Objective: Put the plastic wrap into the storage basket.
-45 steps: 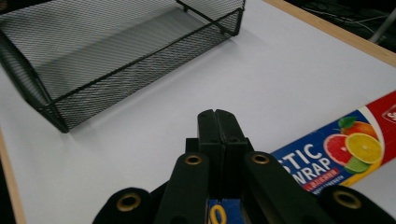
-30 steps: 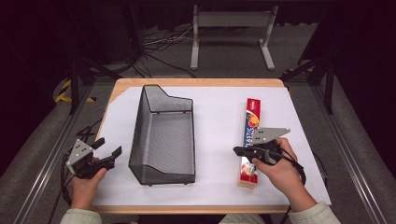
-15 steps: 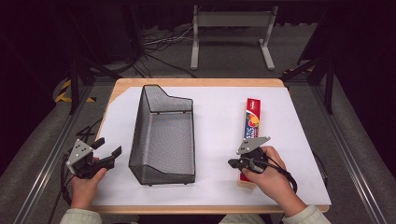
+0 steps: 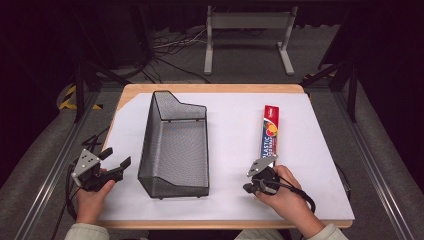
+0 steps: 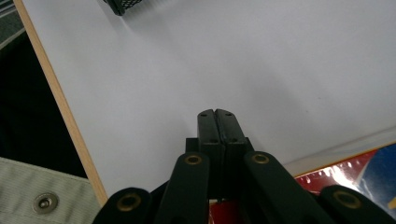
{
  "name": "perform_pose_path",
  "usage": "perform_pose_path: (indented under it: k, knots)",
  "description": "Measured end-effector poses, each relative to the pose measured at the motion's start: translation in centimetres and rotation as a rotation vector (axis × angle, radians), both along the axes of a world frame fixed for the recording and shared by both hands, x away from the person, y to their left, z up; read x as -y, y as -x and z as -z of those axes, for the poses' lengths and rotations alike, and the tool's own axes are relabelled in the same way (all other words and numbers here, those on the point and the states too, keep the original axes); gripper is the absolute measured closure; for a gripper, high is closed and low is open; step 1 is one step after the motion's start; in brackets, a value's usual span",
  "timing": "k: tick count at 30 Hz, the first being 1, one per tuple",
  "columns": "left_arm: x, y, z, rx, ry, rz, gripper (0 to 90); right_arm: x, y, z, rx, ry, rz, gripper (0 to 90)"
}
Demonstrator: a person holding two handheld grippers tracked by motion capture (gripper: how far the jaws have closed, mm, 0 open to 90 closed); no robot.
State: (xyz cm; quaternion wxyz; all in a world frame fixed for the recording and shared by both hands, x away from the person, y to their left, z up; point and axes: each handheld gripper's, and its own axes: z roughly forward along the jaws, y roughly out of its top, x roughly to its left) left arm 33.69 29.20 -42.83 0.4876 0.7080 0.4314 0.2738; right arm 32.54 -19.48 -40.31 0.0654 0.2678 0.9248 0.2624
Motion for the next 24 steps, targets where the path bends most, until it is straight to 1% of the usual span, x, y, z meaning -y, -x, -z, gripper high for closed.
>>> perform_pose_path:
  k: [2,5,6,10,13,15,16,17,18,20,21,24]
  knots:
    - [0.0,0.0,0.0,-0.001,0.005,-0.002,24.6,0.0,0.0,0.0,0.004,0.004,0.000,90.0]
    - [0.0,0.0,0.0,-0.002,0.003,-0.002,24.6,0.0,0.3,0.0,0.021,0.011,0.016,90.0]
    - [0.0,0.0,0.0,-0.002,0.003,-0.004,24.6,0.1,0.3,0.0,0.020,0.015,0.019,90.0]
    - [0.0,0.0,0.0,0.000,0.006,-0.004,24.6,0.7,0.6,-0.1,0.000,0.036,0.052,90.0]
    - [-0.1,0.0,0.0,0.003,0.009,-0.004,24.6,1.5,0.8,-0.2,-0.013,0.036,0.069,90.0]
    - [-0.1,0.0,0.0,0.003,0.010,-0.005,24.6,2.4,1.1,-0.3,-0.024,0.040,0.092,90.0]
    - [-0.1,0.0,0.0,0.003,0.010,-0.005,24.6,2.4,1.1,-0.3,-0.024,0.040,0.092,90.0]
    - [-0.1,0.0,0.0,0.003,0.010,-0.005,24.6,3.3,1.4,-0.3,-0.030,0.037,0.114,90.0]
    - [-0.1,0.0,0.0,0.003,0.010,-0.005,24.6,3.8,1.5,-0.4,-0.033,0.033,0.126,90.0]
    - [-0.1,0.0,0.0,0.004,0.010,-0.005,24.6,4.8,1.7,-0.4,-0.034,0.043,0.158,90.0]
    - [-0.1,0.0,0.0,0.002,0.011,-0.007,24.6,5.2,1.8,-0.4,-0.035,0.030,0.168,90.0]
    - [0.0,-0.1,0.0,0.002,0.013,-0.007,24.6,6.9,2.0,-0.5,-0.038,0.021,0.221,90.0]
